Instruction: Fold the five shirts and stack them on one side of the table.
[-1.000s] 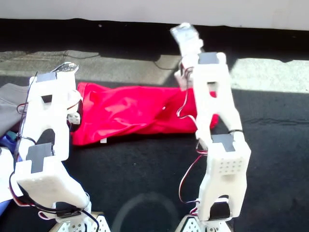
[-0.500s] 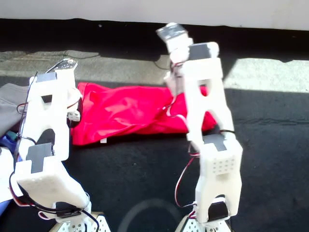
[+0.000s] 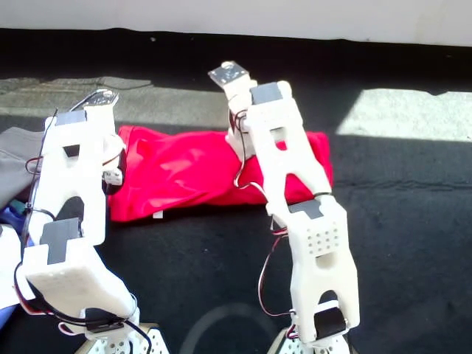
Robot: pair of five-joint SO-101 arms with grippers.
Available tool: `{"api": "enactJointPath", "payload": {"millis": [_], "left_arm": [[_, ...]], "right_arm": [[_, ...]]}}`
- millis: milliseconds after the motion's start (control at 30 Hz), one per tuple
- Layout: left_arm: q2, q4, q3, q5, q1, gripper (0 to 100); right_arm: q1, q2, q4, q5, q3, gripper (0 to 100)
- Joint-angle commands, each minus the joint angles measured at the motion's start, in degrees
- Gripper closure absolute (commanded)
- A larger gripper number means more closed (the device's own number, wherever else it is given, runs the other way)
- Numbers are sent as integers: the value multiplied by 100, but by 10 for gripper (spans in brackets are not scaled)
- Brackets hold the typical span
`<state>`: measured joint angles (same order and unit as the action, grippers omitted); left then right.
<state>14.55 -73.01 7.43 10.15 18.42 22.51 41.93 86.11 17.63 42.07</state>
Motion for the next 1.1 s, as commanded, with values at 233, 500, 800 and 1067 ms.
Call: {"api": "enactJointPath", "payload": {"millis": [233, 500, 800, 1067], "left_arm": [[-303, -185, -180, -844, -57, 941], [-259, 580, -277, -1073, 242, 746], [145, 1169, -426, -1055, 259, 745], [1719, 158, -2088, -1055, 207, 745]], "right_arm": [[-242, -673, 743, -466, 1042, 992], [-778, -1437, 1499, -44, 1692, 992], [-848, -3178, 1499, -44, 593, 992], [-971, -5569, 1490, -18, -1411, 992]]}}
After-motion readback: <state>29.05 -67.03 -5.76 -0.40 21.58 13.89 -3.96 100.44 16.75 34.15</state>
